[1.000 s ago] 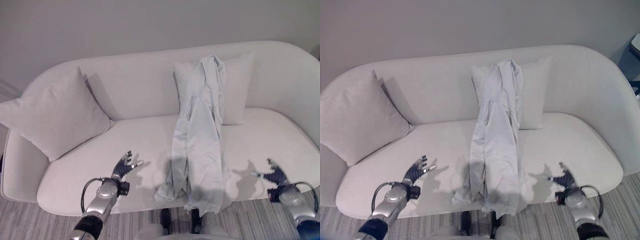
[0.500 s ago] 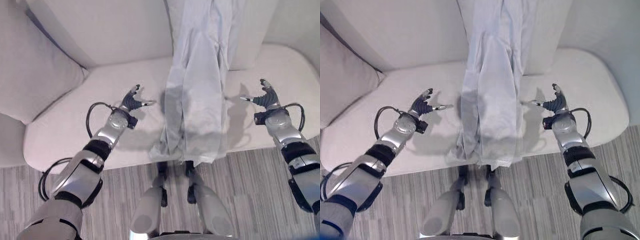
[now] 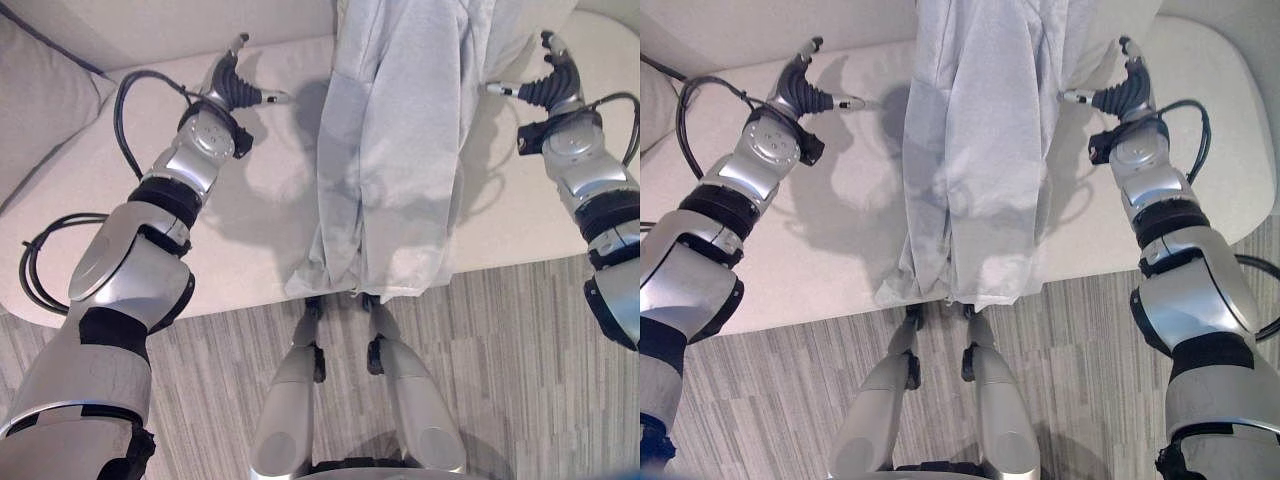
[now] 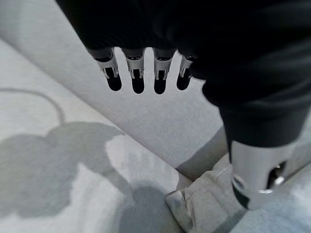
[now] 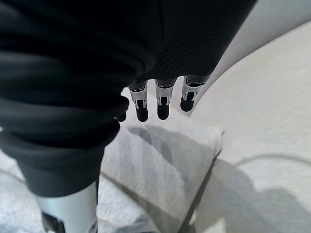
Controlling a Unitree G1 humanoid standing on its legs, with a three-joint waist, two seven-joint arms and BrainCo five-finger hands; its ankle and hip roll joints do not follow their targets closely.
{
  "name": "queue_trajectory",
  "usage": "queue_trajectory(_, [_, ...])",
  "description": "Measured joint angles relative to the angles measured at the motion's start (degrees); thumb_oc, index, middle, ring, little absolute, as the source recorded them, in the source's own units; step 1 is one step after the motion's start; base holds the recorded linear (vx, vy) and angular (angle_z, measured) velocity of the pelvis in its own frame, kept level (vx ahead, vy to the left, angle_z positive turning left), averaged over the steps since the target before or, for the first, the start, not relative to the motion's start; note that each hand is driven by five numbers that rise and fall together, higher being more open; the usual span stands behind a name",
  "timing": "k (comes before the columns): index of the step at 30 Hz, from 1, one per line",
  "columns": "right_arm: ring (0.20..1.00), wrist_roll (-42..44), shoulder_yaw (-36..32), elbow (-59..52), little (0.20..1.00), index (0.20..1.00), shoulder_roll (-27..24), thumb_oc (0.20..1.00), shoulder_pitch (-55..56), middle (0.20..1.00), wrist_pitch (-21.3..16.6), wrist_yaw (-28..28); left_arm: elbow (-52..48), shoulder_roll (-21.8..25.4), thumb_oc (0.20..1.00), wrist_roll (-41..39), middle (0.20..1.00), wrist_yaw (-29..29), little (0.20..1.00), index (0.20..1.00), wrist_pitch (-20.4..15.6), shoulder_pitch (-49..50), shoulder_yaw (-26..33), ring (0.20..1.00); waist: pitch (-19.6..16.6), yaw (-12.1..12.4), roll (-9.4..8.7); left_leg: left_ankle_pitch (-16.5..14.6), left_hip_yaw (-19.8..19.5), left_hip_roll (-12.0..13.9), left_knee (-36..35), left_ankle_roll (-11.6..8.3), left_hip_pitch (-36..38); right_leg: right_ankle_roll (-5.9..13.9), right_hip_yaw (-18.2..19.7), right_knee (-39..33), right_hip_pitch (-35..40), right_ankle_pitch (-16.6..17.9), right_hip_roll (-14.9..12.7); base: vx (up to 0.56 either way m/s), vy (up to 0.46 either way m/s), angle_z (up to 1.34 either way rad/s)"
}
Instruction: Hang the clothes on the sofa on the clothes rack.
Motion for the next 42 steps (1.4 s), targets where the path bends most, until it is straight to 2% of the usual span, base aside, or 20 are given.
queue_trajectory(9, [1.0, 4.5, 2.9, 2.0, 1.0, 1.0, -0.3, 1.0, -6.1, 1.0, -1.6, -1.0, 3.7, 1.4, 1.0, 0.8, 1.0, 1.0, 1.0, 1.0, -0.1, -6.1, -1.7, 1.0, 0.0, -0.4, -0.48, 0.0, -1.6, -0.3, 3.0, -0.01, -8.1, 0.25, 0.0, 0.0, -6.5, 1.3, -0.3, 0.0, 0.002, 0.02])
queue_trajectory(14, [1.0, 5.9, 2.3, -0.7, 1.0, 1.0, -0.2, 1.0, -3.6, 1.0, -2.0, -1.4, 1.5, 1.9, 1.0, 0.8, 1.0, 1.5, 1.0, 1.0, 0.0, -4.9, -1.6, 1.0, 0.1, -0.4, -1.2, 0.0, -1.6, -0.4, 3.5, 0.04, -8.4, 0.15, 0.0, 0.0, -6.5, 1.6, -0.4, 0.0, 0.0, 0.0])
queue_trajectory(19, [1.0, 6.2, 0.1, -13.9, 1.0, 1.0, 1.8, 1.0, 6.8, 1.0, -2.1, -2.5, -6.2, 2.2, 1.0, 0.8, 1.0, 3.9, 1.0, 1.0, -0.1, -1.6, 0.8, 1.0, 0.2, -0.6, -1.32, 0.1, -1.5, -0.4, 4.1, 0.06, -7.7, 0.15, 0.1, 0.0, -5.7, 1.7, -0.4, 0.0, 0.0, 0.0])
queue_trajectory(21, [1.0, 5.5, 0.4, -15.9, 1.0, 1.0, 3.2, 1.0, 8.9, 1.0, -2.2, -2.6, -7.6, 2.2, 1.0, 0.8, 1.0, 4.5, 1.0, 1.0, -0.1, -1.4, 0.8, 1.0, 0.2, -0.6, -1.38, 0.1, -1.5, -0.4, 4.5, 0.06, -7.8, 0.14, 0.0, 0.0, -5.6, 1.7, -0.4, 0.0, 0.0, 0.0])
queue_trajectory(23, [1.0, 3.8, -1.6, -20.7, 1.0, 1.0, 4.5, 1.0, 13.4, 1.0, -2.5, -3.2, -11.4, 2.4, 1.0, 0.8, 1.0, 5.9, 1.0, 1.0, -0.2, 1.3, 3.1, 1.0, 0.2, -0.6, -1.38, 0.1, -1.6, -0.4, 4.5, 0.06, -7.3, 0.14, 0.0, 0.0, -5.0, 1.7, -0.5, 0.0, 0.0, 0.0])
queue_trajectory(25, [1.0, 2.5, -3.7, -22.0, 1.0, 1.0, 5.7, 1.0, 16.2, 1.0, -2.9, -4.0, -11.9, 1.4, 1.0, 0.8, 1.0, 7.0, 1.0, 1.0, -0.1, 2.9, 3.0, 1.0, 0.2, -0.7, -1.4, 0.1, -1.7, -0.5, 4.5, 0.08, -7.1, 0.15, 0.1, 0.0, -4.8, 1.7, -0.6, 0.0, 0.0, 0.0])
queue_trajectory(42, [1.0, 0.7, -3.7, -15.1, 1.0, 1.0, 5.9, 1.0, 12.1, 1.0, -3.1, -5.2, -8.0, -0.8, 1.0, 0.7, 1.0, 7.4, 1.0, 1.0, 0.0, 4.2, 2.8, 1.0, 0.2, -1.3, -1.4, 0.1, -1.6, -0.5, 4.5, 0.1, -7.3, 0.45, 0.2, 0.0, -5.0, 1.9, -0.5, 0.0, 0.0, 0.0])
